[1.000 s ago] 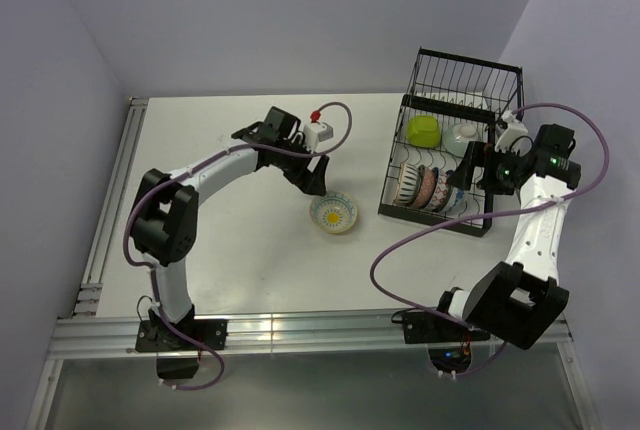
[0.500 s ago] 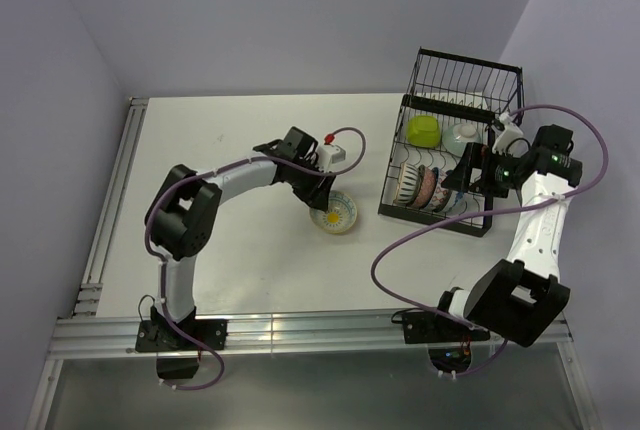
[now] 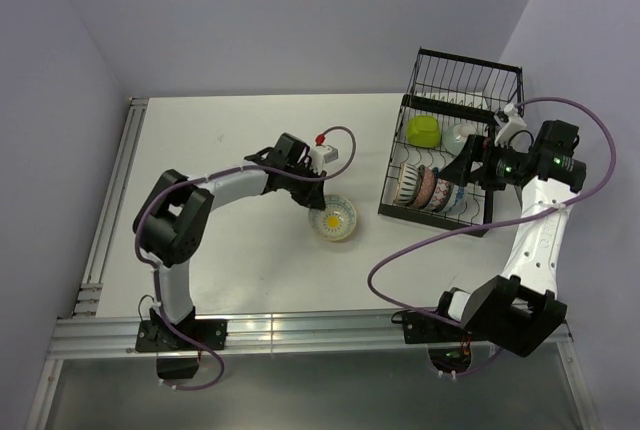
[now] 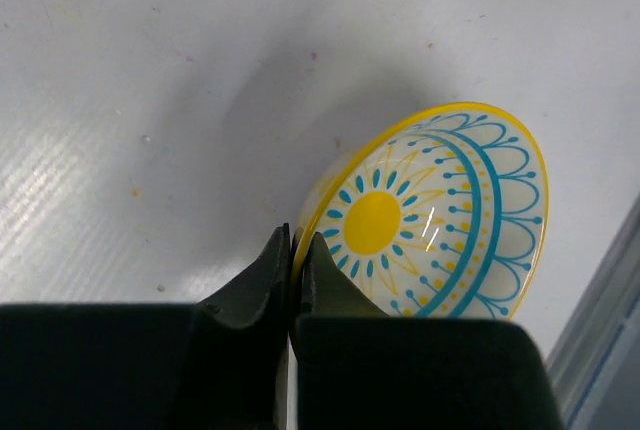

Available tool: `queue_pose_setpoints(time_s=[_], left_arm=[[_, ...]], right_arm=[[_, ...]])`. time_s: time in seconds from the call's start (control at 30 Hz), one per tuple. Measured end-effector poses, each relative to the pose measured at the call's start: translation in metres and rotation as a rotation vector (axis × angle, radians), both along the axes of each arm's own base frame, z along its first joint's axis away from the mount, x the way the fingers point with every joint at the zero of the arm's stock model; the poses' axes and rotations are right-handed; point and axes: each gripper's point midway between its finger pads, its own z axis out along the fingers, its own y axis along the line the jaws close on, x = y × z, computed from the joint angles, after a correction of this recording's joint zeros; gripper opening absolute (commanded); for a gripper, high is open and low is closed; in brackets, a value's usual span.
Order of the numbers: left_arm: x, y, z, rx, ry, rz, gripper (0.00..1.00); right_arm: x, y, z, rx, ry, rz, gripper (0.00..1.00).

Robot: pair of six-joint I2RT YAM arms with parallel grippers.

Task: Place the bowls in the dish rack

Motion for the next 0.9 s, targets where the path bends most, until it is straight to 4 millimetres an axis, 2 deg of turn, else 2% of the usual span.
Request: queue_pose_setpoints(time_s=[0.1,0.2,0.33,0.5,0.63,0.9], left_arm=[[-0.006,0.005,0.013,-0.058,0.018,0.021,0.0],[-0.005,0.006,0.044,-0.159,0.01,0.045,0.0],[0.004,0.004,0.106,-0.336,-0.052,0.072,0.0],[0.006,-0.001,0.171,-0.523,-0.125,0.089,0.0],[0.005,-0.007,0.193,-0.61,-0.105,0.099,0.0],[0.003,-0.013,0.217,-0.716,-0.028,0.131,0.0]], right_arm=[[0.0,0.016,0.008,0.026,-0.036,0.027,0.99],[-0.004,0.043,0.012,0.056,-0.071,0.079,0.98],[-0.007,0.081,0.021,0.13,-0.099,0.171,0.98],[-0.003,0.107,0.024,0.232,-0.073,0.213,0.98],[0.001,0.121,0.034,0.296,-0.058,0.216,0.99],[0.009,0.141,0.046,0.417,0.029,0.149,1.0]])
